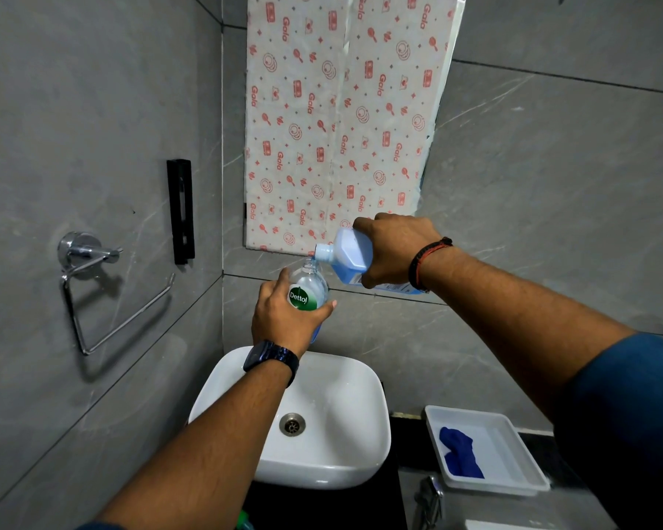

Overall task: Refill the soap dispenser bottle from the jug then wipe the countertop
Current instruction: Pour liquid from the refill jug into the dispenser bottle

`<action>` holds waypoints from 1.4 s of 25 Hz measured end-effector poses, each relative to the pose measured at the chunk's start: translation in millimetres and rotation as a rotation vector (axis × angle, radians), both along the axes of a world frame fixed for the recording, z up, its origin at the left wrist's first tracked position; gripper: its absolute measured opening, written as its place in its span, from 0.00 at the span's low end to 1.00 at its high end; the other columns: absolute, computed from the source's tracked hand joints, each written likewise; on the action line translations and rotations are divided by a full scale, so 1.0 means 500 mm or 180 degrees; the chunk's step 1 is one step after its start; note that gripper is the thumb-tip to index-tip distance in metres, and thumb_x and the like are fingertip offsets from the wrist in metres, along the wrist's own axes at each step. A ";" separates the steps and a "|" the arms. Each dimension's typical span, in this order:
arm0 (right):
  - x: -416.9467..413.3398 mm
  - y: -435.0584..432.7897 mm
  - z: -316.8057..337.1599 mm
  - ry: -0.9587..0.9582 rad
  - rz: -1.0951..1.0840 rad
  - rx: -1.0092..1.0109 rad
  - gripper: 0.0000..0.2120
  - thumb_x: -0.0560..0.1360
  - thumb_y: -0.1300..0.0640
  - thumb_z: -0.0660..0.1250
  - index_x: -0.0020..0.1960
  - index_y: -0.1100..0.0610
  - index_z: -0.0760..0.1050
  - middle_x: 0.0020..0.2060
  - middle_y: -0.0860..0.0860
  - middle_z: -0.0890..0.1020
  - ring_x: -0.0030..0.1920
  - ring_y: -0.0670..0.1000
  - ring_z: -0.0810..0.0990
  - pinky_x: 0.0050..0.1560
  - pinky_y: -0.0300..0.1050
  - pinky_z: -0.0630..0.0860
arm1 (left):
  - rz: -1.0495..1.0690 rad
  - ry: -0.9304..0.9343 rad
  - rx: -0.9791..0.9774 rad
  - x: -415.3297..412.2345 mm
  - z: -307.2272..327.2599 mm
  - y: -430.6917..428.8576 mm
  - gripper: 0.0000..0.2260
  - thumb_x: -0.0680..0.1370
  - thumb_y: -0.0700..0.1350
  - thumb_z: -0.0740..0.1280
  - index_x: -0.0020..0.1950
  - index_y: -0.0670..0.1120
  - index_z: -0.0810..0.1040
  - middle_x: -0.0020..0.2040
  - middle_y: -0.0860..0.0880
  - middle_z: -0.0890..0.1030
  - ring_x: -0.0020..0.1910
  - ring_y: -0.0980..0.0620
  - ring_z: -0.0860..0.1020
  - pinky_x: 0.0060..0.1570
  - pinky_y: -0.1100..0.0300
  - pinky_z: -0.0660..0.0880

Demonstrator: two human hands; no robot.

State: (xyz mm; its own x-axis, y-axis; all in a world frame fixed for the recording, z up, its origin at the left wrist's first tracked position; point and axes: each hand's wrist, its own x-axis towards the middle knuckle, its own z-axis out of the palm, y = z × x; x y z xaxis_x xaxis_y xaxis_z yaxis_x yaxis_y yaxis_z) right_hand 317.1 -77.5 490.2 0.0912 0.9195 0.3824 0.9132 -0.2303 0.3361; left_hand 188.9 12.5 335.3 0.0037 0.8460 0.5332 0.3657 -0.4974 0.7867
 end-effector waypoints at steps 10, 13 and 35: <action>-0.002 0.001 -0.001 -0.0014 -0.0013 -0.0010 0.36 0.59 0.40 0.75 0.62 0.48 0.66 0.49 0.50 0.78 0.46 0.53 0.75 0.38 0.46 0.70 | -0.0015 0.0028 -0.0018 -0.005 0.002 -0.001 0.45 0.55 0.66 0.75 0.68 0.51 0.67 0.57 0.47 0.74 0.53 0.46 0.75 0.44 0.57 0.73; -0.001 0.001 0.000 0.0001 -0.0029 -0.0003 0.36 0.59 0.39 0.75 0.62 0.48 0.66 0.49 0.50 0.78 0.46 0.53 0.75 0.38 0.46 0.70 | -0.0031 0.0014 -0.0021 -0.005 0.002 -0.001 0.45 0.55 0.66 0.75 0.68 0.51 0.67 0.57 0.47 0.74 0.53 0.46 0.75 0.44 0.57 0.73; -0.004 -0.013 0.007 -0.0006 -0.0049 0.0040 0.35 0.57 0.39 0.75 0.60 0.47 0.67 0.45 0.48 0.76 0.42 0.50 0.71 0.38 0.46 0.72 | -0.0041 0.0033 -0.0010 -0.010 0.010 -0.013 0.45 0.56 0.66 0.75 0.69 0.51 0.66 0.58 0.48 0.73 0.53 0.46 0.75 0.45 0.56 0.74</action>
